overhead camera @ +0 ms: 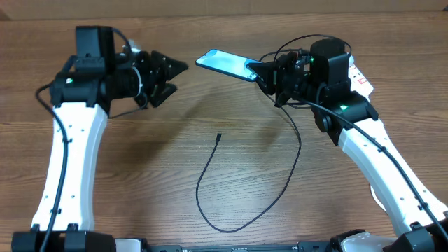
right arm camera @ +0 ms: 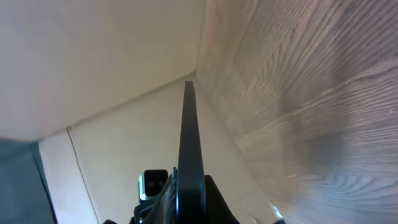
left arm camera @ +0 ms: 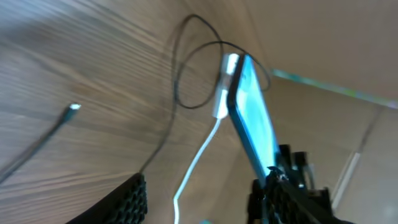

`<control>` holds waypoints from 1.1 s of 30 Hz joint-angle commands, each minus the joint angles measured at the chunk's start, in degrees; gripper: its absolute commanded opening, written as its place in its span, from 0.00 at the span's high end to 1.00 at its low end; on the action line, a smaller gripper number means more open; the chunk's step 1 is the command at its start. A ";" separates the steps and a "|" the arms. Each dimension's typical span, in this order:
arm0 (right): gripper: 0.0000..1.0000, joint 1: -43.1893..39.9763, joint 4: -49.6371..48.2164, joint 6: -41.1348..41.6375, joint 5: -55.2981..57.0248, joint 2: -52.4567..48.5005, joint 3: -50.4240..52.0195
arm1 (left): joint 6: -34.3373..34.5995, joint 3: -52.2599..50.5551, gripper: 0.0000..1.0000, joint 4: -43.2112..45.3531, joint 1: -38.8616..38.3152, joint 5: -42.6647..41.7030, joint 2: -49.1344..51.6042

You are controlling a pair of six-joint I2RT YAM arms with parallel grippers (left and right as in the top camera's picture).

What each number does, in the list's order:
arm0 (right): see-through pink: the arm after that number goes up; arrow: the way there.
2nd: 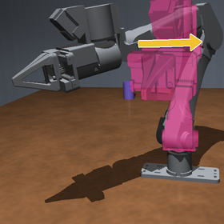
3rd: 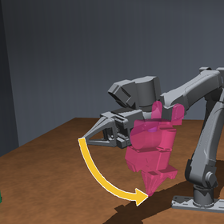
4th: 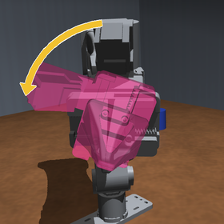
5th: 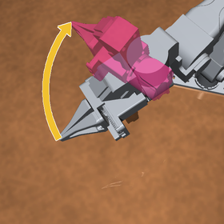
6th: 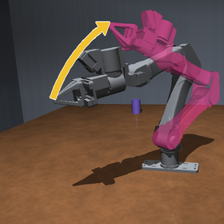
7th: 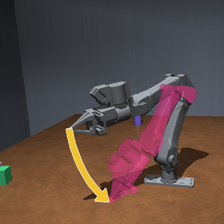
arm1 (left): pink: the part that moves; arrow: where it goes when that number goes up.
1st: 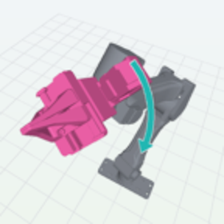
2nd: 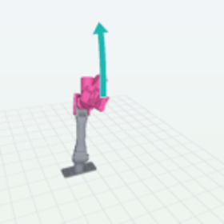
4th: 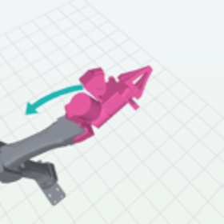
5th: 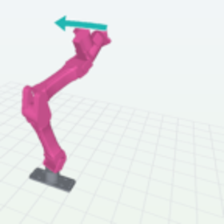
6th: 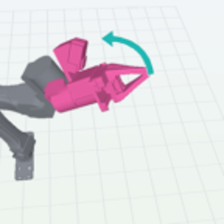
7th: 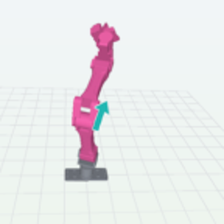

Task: Plug charger to phone and switch on socket
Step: 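Open the left gripper and pull it away, right gripper holding the phone, then move the left gripper back and grasp the phone beside the right gripper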

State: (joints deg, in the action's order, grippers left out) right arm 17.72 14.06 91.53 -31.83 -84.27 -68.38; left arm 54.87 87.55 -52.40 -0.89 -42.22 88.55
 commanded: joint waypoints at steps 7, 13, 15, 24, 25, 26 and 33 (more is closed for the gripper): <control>0.96 6.75 -1.79 10.80 14.36 2.19 -2.51 | 21.07 -0.44 0.44 13.09 -5.64 0.90 1.75; 0.96 8.44 -9.27 11.23 15.76 2.19 -2.51 | 26.64 -0.44 0.44 13.55 -8.66 6.86 1.77; 0.96 8.44 -9.33 12.26 15.47 2.19 -2.51 | 26.73 -0.44 0.44 13.70 -8.68 6.82 1.79; 0.96 10.43 -9.29 16.31 14.97 2.19 -2.51 | 30.95 -0.44 0.56 14.36 -8.70 5.33 1.79; 0.96 10.82 -9.31 16.44 15.15 2.19 -2.51 | 31.15 -0.44 0.56 15.17 -8.70 5.05 1.77; 0.96 11.06 -9.29 16.52 15.13 2.19 -2.51 | 31.17 -0.44 0.55 16.04 -8.70 4.66 1.79; 0.96 11.93 -9.31 16.52 15.26 2.19 -2.51 | 31.50 -0.44 0.54 17.94 -8.70 3.23 1.77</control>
State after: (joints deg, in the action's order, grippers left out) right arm 29.34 6.00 107.39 -17.12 -84.16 -68.47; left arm 85.56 87.33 -34.63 -9.41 -37.74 90.02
